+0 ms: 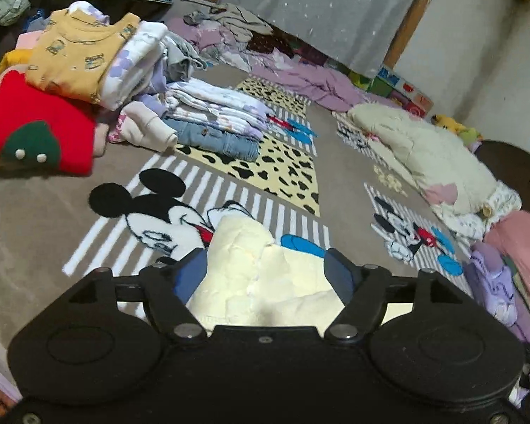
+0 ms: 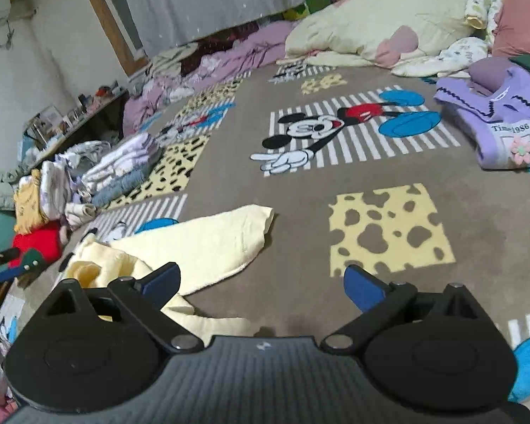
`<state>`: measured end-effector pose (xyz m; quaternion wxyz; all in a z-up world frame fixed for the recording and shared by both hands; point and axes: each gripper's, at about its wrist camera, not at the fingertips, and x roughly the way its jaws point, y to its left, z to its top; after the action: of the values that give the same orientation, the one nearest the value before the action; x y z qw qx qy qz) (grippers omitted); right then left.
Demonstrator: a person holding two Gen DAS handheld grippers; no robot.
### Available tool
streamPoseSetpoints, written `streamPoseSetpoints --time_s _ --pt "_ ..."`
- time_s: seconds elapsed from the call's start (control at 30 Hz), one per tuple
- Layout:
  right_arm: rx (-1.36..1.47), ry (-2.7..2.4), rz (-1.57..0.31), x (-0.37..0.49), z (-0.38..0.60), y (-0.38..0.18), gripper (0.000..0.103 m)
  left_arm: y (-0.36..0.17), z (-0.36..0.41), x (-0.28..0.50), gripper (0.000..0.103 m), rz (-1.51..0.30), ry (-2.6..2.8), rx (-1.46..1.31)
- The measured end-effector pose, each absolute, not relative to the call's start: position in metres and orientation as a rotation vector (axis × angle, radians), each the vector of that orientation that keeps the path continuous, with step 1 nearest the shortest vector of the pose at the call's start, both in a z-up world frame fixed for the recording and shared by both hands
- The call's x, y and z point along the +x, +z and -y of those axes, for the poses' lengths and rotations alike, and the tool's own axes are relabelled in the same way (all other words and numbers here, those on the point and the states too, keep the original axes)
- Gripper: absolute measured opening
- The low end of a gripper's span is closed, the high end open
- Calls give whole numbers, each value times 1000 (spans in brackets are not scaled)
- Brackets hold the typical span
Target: Fold clothes
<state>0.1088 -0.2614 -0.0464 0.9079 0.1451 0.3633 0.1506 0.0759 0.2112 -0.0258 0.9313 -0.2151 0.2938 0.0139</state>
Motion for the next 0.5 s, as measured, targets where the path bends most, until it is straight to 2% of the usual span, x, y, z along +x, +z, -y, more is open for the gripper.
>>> streamPoseSetpoints --time_s 0.5 --pt "361 392 -875 247 222 -118 99 -82 -147 174 73 -796 73 -173"
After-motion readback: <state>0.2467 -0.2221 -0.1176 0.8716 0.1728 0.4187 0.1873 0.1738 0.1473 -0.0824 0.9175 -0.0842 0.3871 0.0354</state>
